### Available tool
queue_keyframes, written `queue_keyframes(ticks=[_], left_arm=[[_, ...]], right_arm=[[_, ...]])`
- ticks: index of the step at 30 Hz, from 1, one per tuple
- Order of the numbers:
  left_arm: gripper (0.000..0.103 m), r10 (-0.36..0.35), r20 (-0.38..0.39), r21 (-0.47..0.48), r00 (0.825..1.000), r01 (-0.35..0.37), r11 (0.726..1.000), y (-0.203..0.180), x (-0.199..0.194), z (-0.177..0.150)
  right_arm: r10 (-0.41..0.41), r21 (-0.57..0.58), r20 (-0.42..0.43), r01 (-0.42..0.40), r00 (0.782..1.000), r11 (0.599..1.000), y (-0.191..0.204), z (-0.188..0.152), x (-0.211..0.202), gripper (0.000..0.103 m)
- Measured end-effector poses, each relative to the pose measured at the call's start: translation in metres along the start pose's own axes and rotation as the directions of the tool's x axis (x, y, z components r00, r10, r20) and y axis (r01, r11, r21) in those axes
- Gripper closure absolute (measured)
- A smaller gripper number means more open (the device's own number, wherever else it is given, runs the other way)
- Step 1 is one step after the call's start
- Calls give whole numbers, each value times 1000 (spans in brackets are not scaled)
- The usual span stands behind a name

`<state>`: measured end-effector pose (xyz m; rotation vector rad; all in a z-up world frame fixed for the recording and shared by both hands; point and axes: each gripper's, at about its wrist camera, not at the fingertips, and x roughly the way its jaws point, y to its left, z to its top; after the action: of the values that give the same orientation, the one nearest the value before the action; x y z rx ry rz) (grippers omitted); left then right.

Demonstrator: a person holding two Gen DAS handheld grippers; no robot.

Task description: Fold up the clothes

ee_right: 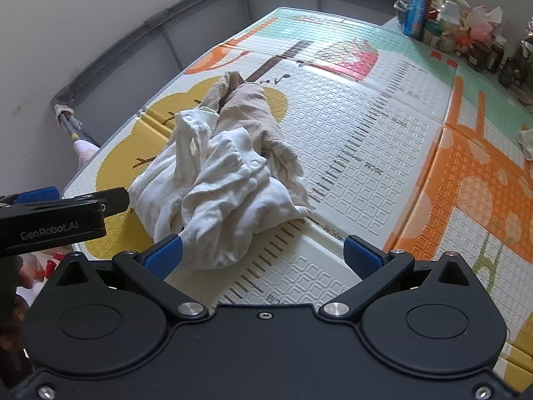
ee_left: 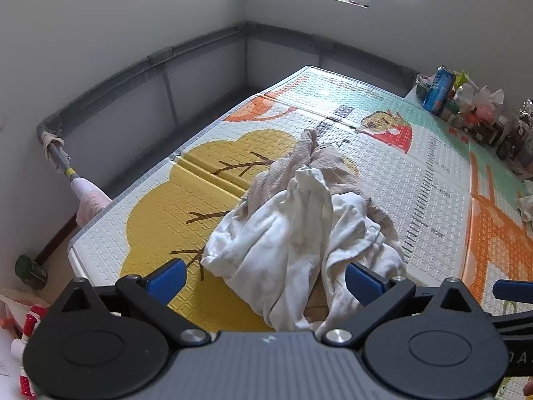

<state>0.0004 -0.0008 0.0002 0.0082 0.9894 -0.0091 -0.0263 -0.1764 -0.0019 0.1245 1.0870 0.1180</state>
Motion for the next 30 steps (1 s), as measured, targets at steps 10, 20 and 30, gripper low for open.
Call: queue_keyframes(ticks=[10,20,30], left_arm=[[0,-11,-5,6,1000,11,1000,-5,0,3],[0,-12,-23,15,1000,12,1000,-8,2,4],[0,-15,-27,4,1000,15,1000,-6,1,3]], right_arm=[[-17,2,-10,17,1000,1000,-4,3,2,0],[-11,9,-4,11,1000,1000,-2,2,-2,0],[-14,6,-6,14,1000,1000,-1,0,-1,0]])
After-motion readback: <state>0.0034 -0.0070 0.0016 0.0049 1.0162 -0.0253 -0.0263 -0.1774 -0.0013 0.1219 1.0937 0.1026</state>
